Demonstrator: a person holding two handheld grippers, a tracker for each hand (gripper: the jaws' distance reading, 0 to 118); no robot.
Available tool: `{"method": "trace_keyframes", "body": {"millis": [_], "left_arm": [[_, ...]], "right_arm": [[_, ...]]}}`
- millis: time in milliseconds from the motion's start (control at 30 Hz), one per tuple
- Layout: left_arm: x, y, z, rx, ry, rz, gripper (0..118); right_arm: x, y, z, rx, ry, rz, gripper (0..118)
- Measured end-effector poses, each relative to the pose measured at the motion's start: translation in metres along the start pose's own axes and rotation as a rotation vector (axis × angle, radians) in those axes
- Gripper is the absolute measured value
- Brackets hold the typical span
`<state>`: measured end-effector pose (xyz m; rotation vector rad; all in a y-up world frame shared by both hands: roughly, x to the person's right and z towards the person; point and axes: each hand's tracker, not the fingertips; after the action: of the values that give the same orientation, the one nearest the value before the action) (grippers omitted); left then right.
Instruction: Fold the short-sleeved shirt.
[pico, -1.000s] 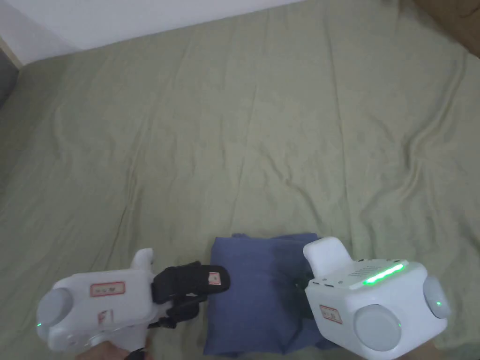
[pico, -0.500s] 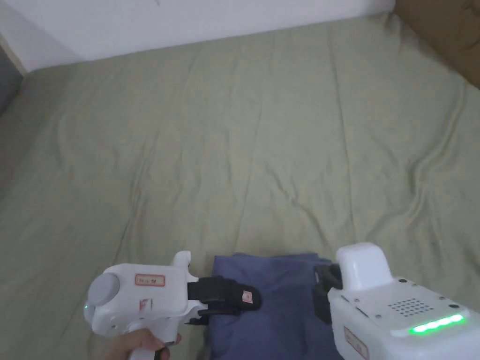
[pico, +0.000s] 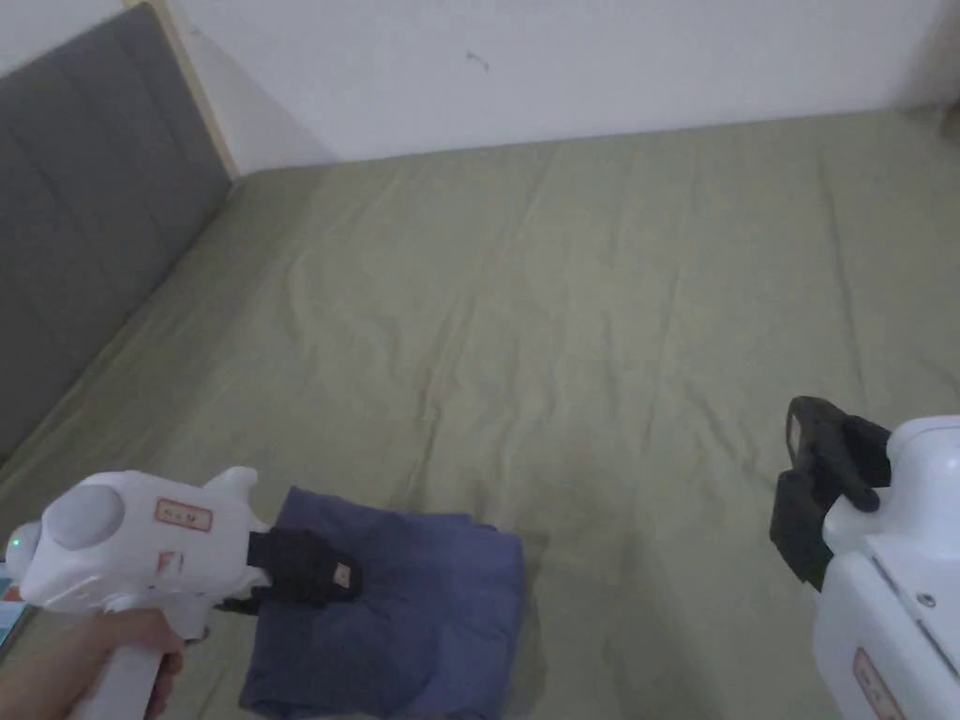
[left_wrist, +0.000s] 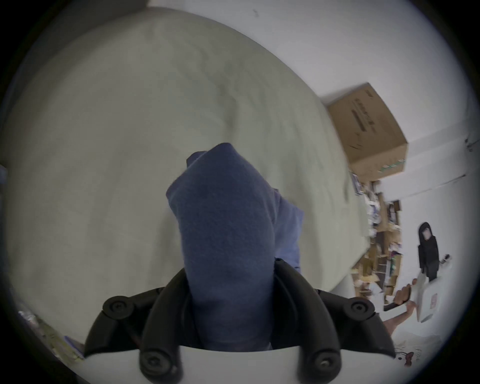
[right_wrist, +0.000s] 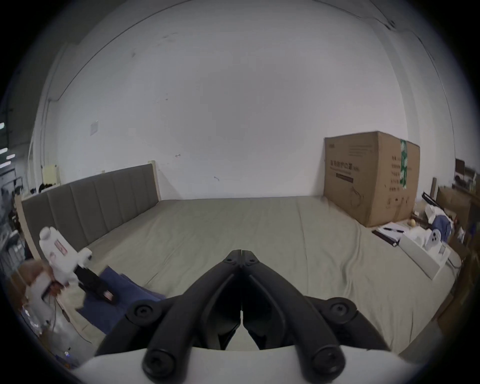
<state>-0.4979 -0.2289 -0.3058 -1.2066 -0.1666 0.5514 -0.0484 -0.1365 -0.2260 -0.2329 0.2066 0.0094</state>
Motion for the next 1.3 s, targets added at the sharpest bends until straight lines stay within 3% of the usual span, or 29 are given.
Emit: {"method": "trace_keyframes", "body": {"millis": [133, 300, 400, 433, 500, 567, 633, 800, 833, 867, 900, 967, 1000, 1100, 1167, 1300], "left_arm": [[-0.027, 0.016, 0.032, 0.007, 0.2, -0.064, 28], [-0.075, 0.038, 0.047, -0.012, 0.414, -0.054, 28], [-0.097, 0.046, 0.045, 0.0, 0.448, -0.038, 28], [-0.1, 0.046, 0.044, 0.008, 0.444, -0.047, 33], [-0.101, 0.041, 0.041, 0.094, 0.507, -0.099, 52], [-0.096, 0.033, 0.038, 0.168, 0.617, -0.118, 84], [-0.091, 0.025, 0.039, 0.239, 0.619, -0.095, 103], [-0.052, -0.003, 0.068, 0.378, 0.372, 0.043, 105], [-0.039, -0.011, 0.074, 0.404, 0.326, 0.046, 104], [-0.025, -0.017, 0.079, 0.411, 0.293, 0.035, 95], [-0.007, -0.024, 0.085, 0.433, 0.267, 0.017, 77], [0.029, -0.041, 0.092, 0.506, 0.258, -0.052, 21], [0.05, -0.05, 0.093, 0.533, 0.271, -0.085, 13], [0.114, -0.078, 0.095, 0.68, 0.301, -0.165, 4], [0.15, -0.093, 0.093, 0.761, 0.203, -0.231, 0], [0.227, -0.114, 0.084, 0.862, 0.203, -0.305, 0]], "right_arm": [[-0.018, -0.006, -0.012, -0.056, 0.045, -0.015, 0], [-0.035, -0.014, -0.024, -0.129, 0.059, 0.058, 0], [-0.035, -0.018, -0.032, -0.161, 0.066, 0.065, 0], [-0.036, -0.019, -0.035, -0.173, 0.069, 0.064, 0], [-0.038, -0.022, -0.039, -0.197, 0.067, 0.066, 0], [-0.038, -0.025, -0.042, -0.218, 0.078, 0.067, 0], [-0.037, -0.027, -0.041, -0.23, 0.09, 0.063, 0], [-0.022, -0.028, -0.037, -0.238, 0.095, 0.048, 0], [-0.019, -0.027, -0.036, -0.236, 0.094, 0.04, 0], [-0.015, -0.025, -0.035, -0.234, 0.093, 0.03, 0], [-0.01, -0.024, -0.032, -0.231, 0.09, 0.016, 0], [-0.001, -0.02, -0.027, -0.222, 0.091, 0.001, 0], [0.004, -0.018, -0.023, -0.212, 0.09, -0.001, 0], [0.016, -0.012, -0.012, -0.177, 0.079, 0.0, 0], [0.024, -0.004, -0.008, -0.159, 0.066, -0.02, 0], [0.041, 0.022, 0.001, -0.099, 0.068, -0.068, 0]]}}
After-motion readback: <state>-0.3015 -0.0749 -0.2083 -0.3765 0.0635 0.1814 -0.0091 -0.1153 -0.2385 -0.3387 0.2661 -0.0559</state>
